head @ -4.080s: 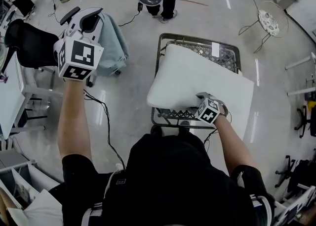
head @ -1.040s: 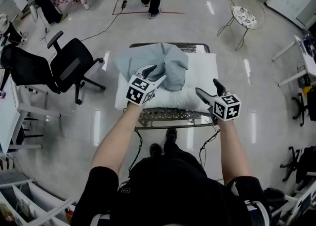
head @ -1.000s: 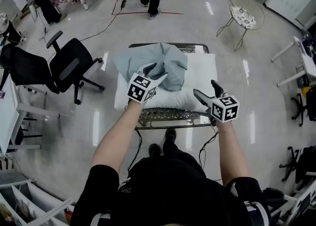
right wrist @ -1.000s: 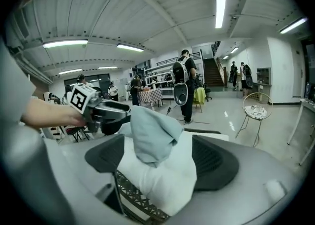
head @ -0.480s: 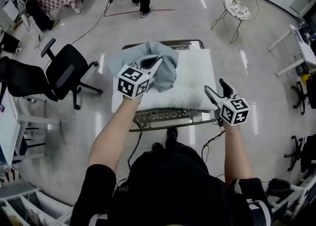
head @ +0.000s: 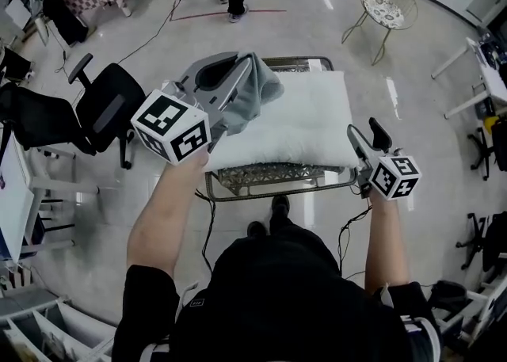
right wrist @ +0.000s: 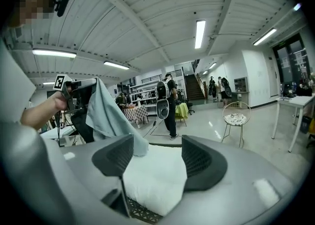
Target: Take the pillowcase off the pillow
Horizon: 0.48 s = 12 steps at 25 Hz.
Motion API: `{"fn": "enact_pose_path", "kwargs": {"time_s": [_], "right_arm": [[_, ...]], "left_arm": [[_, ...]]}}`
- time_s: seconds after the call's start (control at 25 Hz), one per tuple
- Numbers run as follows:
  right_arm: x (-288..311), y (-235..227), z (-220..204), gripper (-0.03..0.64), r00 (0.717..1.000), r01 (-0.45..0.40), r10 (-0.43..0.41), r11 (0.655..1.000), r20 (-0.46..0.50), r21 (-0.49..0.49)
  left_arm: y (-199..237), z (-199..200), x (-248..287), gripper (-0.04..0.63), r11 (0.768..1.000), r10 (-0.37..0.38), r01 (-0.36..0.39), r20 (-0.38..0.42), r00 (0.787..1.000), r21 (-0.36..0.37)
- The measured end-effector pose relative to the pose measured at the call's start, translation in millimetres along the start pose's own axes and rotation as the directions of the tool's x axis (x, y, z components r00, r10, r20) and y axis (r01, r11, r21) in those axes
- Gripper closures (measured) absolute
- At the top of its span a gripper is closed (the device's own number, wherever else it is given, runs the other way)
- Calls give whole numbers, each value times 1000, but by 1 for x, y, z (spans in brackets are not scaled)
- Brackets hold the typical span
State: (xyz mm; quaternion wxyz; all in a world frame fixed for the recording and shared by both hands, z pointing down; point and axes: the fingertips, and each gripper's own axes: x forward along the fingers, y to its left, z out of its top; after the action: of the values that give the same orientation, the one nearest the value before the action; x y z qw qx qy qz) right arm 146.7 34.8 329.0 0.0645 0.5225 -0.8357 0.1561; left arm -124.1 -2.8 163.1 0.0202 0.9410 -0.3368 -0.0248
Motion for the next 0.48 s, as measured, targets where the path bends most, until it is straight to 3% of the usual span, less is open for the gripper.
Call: {"fn": "enact_pose_path", "kwargs": {"time_s": [0.12, 0.2, 0.36, 0.48], "right_arm": [[-12, 12, -5, 308, 1000, 11, -11, 1000, 7, 19], [-20, 18, -10, 319, 1000, 17, -17, 1000, 4, 22], [-37, 21, -13, 330, 999, 35, -35, 999, 5, 18], [-45, 15, -13, 334, 999, 43, -43, 999, 4, 11]], "left_arm": [[-17, 32, -15, 578, 999, -41, 42, 81, 996, -17], [-16, 43, -29, 578, 1000, -23, 25, 113, 993, -16], [8, 28, -65, 578, 996, 87, -89, 108, 990, 11], [23, -1, -91, 578, 981, 186, -189, 64, 981, 53]]}}
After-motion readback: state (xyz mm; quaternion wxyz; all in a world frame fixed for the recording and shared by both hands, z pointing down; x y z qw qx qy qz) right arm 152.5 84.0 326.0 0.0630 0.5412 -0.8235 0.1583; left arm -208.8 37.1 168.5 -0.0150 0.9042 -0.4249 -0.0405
